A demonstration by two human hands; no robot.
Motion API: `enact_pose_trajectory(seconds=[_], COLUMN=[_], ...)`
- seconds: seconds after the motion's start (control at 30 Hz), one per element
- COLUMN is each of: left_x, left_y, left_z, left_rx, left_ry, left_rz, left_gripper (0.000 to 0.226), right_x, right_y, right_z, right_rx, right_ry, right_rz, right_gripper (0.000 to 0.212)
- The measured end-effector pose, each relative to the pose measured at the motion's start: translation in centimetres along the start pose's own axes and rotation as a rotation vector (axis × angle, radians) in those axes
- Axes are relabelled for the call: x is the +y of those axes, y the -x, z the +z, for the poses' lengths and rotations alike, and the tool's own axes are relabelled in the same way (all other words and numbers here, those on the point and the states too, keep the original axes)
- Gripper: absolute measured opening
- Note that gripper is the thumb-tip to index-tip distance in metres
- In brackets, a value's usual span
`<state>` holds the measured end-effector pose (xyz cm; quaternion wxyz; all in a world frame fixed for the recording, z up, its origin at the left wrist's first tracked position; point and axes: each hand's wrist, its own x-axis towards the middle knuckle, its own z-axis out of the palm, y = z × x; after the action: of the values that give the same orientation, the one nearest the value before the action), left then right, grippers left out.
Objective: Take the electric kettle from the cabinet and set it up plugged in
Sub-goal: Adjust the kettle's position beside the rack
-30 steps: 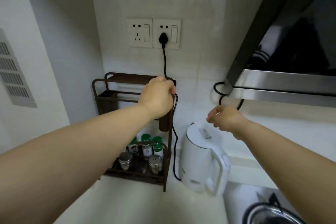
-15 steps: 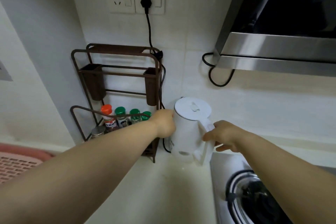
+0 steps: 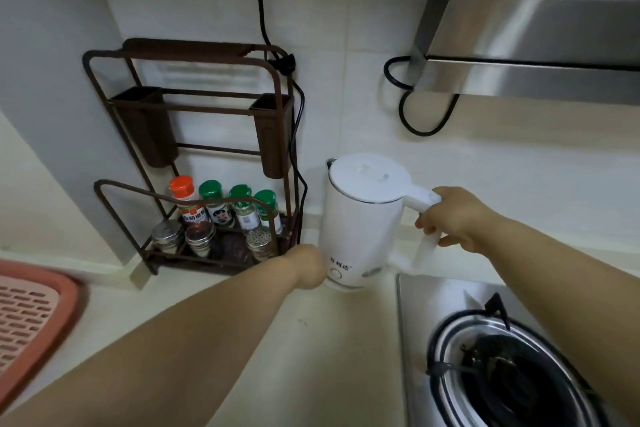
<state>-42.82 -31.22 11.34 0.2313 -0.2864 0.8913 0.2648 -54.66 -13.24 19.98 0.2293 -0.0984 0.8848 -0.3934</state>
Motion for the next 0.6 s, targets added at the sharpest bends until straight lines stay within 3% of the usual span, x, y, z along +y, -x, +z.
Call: enact_pose_trajectory(seconds=[0.23, 0.37, 0.6], left_x=[-0.2, -0.4, -0.7], left_y=[-2.5, -4.0, -6.5], left_z=[1.4, 1.2, 1.2], left_rx=[0.076, 0.06, 0.053], left_ry=[0.118, 0.072, 0.308], left_rz=[-0.035, -0.011, 0.043], left_gripper=[0.037, 0.036, 0.044], right_x=[0.5, 0.7, 1.4], right_y=[-2.4, -3.4, -4.0], right_z=[-0.7, -1.1, -1.7], right_rx=[-0.02, -0.051, -0.054], right_ry=[0.027, 0.062, 0.055], right_rz=[-0.026, -0.05, -0.043], right_gripper=[0.017, 0.028, 0.034])
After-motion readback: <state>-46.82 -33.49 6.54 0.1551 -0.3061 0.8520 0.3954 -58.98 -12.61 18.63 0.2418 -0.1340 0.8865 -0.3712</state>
